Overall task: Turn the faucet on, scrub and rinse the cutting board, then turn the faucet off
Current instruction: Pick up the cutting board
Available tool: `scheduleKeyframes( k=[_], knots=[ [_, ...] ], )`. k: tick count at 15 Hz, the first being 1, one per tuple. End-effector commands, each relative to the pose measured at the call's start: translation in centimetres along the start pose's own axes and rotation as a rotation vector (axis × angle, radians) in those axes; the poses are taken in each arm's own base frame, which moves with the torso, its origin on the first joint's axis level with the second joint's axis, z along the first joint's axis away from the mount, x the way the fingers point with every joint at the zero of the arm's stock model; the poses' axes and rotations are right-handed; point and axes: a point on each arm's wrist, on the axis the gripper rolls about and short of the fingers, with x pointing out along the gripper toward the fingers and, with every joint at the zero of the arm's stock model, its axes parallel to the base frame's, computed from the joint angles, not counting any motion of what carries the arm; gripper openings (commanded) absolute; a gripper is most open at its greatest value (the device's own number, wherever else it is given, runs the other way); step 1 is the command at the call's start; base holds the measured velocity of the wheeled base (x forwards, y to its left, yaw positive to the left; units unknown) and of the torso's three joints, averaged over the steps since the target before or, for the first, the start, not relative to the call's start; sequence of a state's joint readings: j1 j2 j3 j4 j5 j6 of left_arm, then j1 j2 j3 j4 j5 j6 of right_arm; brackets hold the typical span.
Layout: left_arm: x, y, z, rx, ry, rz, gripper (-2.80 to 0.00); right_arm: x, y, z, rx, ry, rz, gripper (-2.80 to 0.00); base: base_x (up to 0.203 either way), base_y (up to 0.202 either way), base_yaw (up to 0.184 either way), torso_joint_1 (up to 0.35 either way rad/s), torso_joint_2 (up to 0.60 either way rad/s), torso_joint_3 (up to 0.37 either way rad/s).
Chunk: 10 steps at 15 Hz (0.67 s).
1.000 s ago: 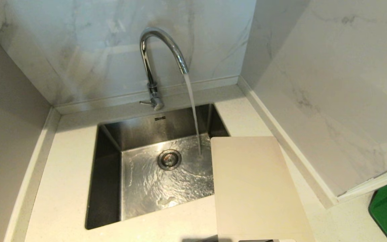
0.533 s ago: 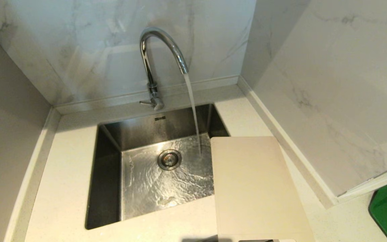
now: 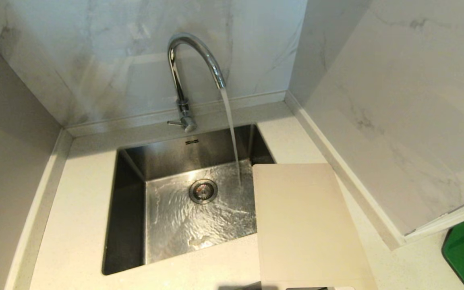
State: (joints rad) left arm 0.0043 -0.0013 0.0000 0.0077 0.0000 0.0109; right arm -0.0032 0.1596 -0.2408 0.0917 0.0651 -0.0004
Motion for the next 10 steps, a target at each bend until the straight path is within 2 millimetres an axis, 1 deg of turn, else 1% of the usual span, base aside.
scheduleKeyframes(
  k=[1, 3, 5, 7, 10],
  knots=[
    [0.0, 0.0, 0.0, 0.000, 0.000, 0.000, -2.80, 1.3, 0.0, 5.7, -0.003, -0.006, 0.031, -2.80, 0.000, 0.000, 0.000, 0.000, 0.00, 0.000],
    [0.0, 0.0, 0.0, 0.000, 0.000, 0.000, -2.80, 1.5, 0.0, 9.9, -0.012, -0.036, 0.064, -2.80, 0.000, 0.000, 0.000, 0.000, 0.00, 0.000],
    [0.0, 0.0, 0.0, 0.000, 0.000, 0.000, -2.80, 0.9, 0.2, 13.0, -0.015, -0.007, 0.115, -2.80, 0.000, 0.000, 0.000, 0.000, 0.00, 0.000],
    [0.0, 0.0, 0.0, -0.002, 0.000, 0.000, -2.80, 0.8, 0.3, 15.0, -0.044, 0.048, 0.151, -2.80, 0.000, 0.000, 0.000, 0.000, 0.00, 0.000],
    [0.0, 0.0, 0.0, -0.002, 0.000, -0.002, -2.80, 2.7, 0.2, 17.3, -0.084, 0.120, 0.177, -2.80, 0.000, 0.000, 0.000, 0.000, 0.00, 0.000]
  ],
)
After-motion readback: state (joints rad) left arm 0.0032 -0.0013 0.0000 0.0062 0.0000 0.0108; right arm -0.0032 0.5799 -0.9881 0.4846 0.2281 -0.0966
